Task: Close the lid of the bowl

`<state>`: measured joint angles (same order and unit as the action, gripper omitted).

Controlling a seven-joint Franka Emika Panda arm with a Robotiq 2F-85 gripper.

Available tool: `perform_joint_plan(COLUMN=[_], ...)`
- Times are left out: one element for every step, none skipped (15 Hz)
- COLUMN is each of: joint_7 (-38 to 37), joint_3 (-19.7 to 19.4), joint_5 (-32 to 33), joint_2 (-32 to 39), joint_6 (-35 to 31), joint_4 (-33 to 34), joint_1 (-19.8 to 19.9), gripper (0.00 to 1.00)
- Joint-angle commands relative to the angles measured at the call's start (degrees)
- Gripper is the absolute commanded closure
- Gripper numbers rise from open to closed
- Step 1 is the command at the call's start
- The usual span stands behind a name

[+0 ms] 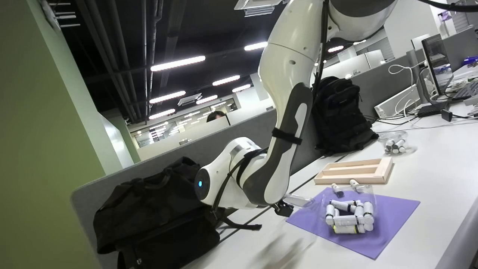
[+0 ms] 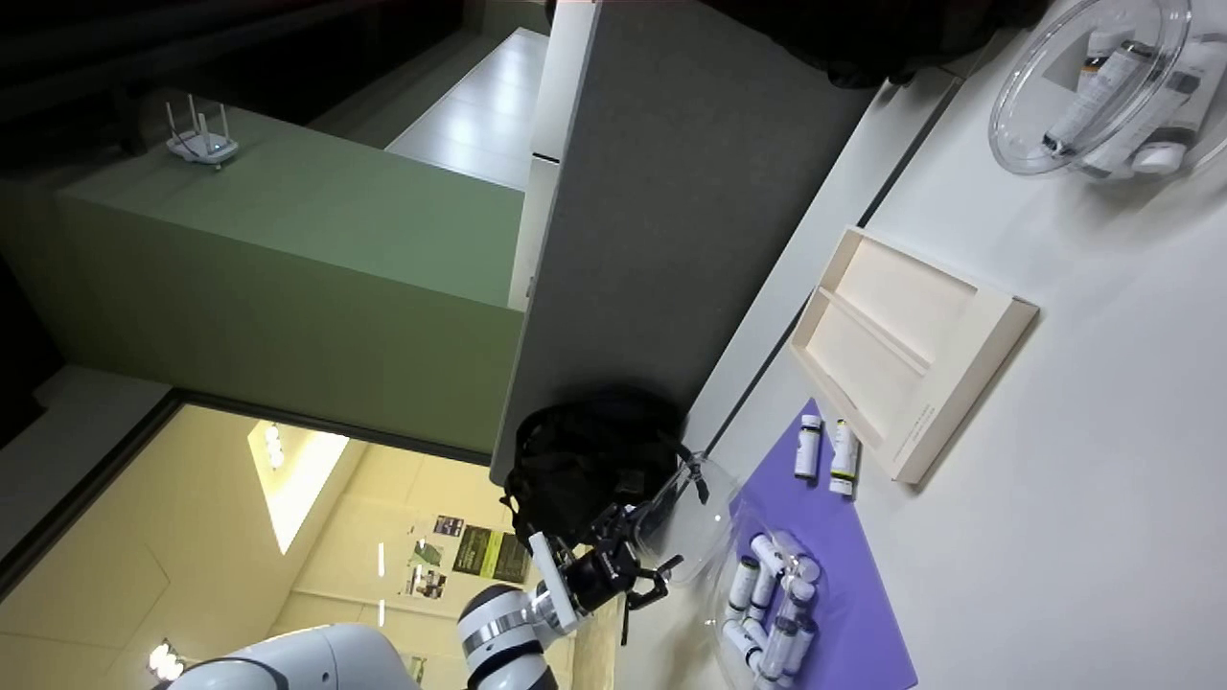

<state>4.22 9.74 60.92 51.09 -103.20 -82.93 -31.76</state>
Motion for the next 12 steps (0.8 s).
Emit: perform_joint_plan(joint_7=[-0.12,-0.07,-0.03,0.03,0.07,0.16,0.26,0.33,0.45,0.70,1.27,2.13], joint_3=[0.29,0.34,0.39,0.45,0.48,0.54,0.55,0.56,0.59,0.76,1.04,1.38], joint_5=[1.03,1.08,1.15,1.26,1.50,1.75,2.09,2.32,2.42,2.31,1.92,1.33], joint_2=[-2.76,-3.03,-3.35,-3.61,-3.87,-4.11,-4.29,-4.46,-4.64,-4.94,-5.18,-5.53], joint_6=[1.93,2.26,2.54,2.81,3.00,3.15,3.36,3.60,3.81,4.13,4.43,4.95], joint_4=[-1.29,-1.32,-1.45,-1.52,-1.60,-1.69,-1.71,-1.74,-1.76,-1.92,-1.98,-2.17], joint_1=[0.29,0.30,0.33,0.35,0.36,0.39,0.39,0.39,0.42,0.49,0.71,0.91], gripper=[0.00,0.00,0.00,0.00,0.00,0.00,0.00,0.00,0.00,0.00,0.00,0.00])
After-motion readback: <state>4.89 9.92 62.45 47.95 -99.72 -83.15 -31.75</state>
